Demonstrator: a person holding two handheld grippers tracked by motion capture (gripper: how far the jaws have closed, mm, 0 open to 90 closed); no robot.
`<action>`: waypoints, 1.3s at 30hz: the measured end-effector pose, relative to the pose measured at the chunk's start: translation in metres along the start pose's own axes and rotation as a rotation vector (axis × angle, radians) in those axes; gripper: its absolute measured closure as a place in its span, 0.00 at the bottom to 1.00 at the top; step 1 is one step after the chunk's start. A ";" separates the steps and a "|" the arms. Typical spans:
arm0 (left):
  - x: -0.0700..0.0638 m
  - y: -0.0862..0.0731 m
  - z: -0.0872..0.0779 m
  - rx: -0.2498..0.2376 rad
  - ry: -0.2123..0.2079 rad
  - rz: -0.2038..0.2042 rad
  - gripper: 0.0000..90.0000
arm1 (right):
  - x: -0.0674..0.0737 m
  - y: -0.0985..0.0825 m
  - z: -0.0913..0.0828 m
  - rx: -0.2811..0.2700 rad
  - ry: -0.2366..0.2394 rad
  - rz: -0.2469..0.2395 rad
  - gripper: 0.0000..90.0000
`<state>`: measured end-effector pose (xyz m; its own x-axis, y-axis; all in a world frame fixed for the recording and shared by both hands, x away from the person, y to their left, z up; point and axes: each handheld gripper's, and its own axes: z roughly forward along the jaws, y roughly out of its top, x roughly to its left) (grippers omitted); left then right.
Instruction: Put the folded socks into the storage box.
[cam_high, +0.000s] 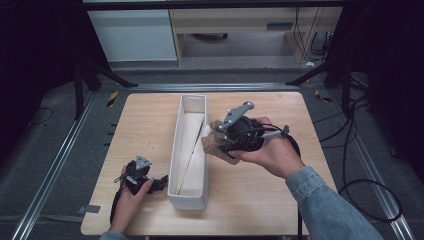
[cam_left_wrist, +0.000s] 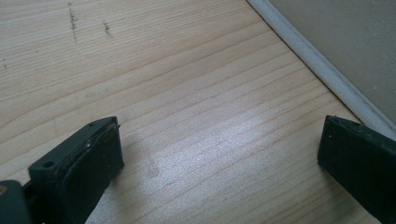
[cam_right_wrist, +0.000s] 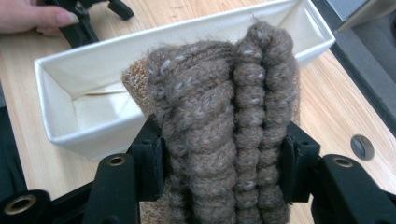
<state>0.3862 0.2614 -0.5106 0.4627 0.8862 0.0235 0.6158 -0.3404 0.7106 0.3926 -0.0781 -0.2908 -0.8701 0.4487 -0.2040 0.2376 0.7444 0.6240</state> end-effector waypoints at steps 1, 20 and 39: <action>0.000 0.000 0.000 0.000 0.000 0.000 0.00 | 0.002 0.005 0.002 -0.006 0.005 -0.001 0.50; 0.000 0.000 0.000 -0.001 0.000 -0.001 0.00 | 0.028 0.034 0.031 -0.011 0.071 -0.051 0.50; 0.000 0.000 0.000 0.002 0.000 0.001 0.00 | 0.045 0.035 0.046 0.014 0.127 -0.072 0.50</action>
<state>0.3862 0.2615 -0.5105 0.4633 0.8859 0.0239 0.6166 -0.3416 0.7093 0.3821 -0.0089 -0.3129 -0.9327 0.3279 -0.1501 0.1775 0.7797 0.6005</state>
